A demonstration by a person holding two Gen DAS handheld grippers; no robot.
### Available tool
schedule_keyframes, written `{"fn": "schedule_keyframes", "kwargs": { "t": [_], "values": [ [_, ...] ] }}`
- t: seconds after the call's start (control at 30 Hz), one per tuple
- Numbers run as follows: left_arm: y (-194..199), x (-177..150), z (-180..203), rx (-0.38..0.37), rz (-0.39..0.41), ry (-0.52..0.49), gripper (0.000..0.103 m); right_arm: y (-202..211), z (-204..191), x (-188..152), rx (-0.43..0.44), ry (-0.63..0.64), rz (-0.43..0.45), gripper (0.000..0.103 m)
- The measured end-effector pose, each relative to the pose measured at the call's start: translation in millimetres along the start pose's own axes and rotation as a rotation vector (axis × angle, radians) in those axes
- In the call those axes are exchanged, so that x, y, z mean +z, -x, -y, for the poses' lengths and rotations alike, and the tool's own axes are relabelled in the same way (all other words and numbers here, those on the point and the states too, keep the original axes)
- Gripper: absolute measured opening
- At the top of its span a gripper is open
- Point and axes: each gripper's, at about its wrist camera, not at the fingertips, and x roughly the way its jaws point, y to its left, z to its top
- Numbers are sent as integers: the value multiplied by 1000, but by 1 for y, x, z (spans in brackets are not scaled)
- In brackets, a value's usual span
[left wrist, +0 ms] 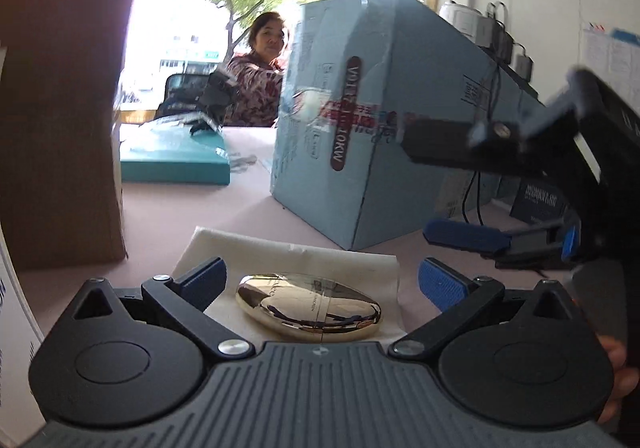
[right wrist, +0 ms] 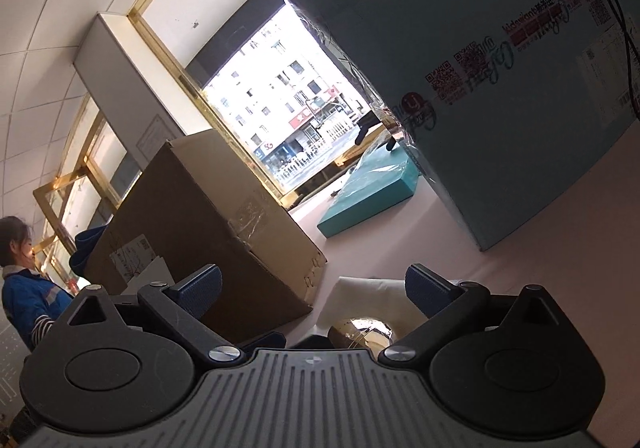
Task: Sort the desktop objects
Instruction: 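Move the left tool down toward the gold egg-shaped bottle on the cloth, then close the left gripper around the gold bottle and lift it off the cloth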
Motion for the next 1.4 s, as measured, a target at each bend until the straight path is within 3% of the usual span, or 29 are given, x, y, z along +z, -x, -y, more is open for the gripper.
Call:
{"fn": "schedule_keyframes", "kwargs": {
  "t": [0.07, 0.2, 0.27, 0.37, 0.63, 1.03, 1.1, 1.17, 1.4],
  "values": [
    [2, 2, -17, 19, 18, 115, 102, -5, 5, 4, 9, -36, -19, 96],
    [-1, 3, -36, 66, 4, 216, 93, -14, 10, 2, -22, -67, -64, 85],
    [-5, 3, -39, 36, -22, 250, 87, -19, 12, 1, -53, -70, -90, 75],
    [-11, 7, -40, -24, -27, 302, 77, -23, 16, -4, -109, -85, -121, 69],
    [-43, 6, -47, -36, -129, 351, 75, -36, 22, -15, -157, -110, -202, 68],
    [-57, 6, -46, -102, -185, 357, 77, -44, 13, -24, -146, -32, -216, 62],
    [-56, 6, -47, -102, -185, 363, 77, -46, 15, -24, -144, -30, -215, 59],
    [-56, 6, -48, -107, -187, 379, 77, -47, 16, -24, -149, -20, -220, 47],
    [-55, 4, -40, -90, -189, 309, 77, -52, 16, -27, -123, 12, -226, 44]
  ]
}}
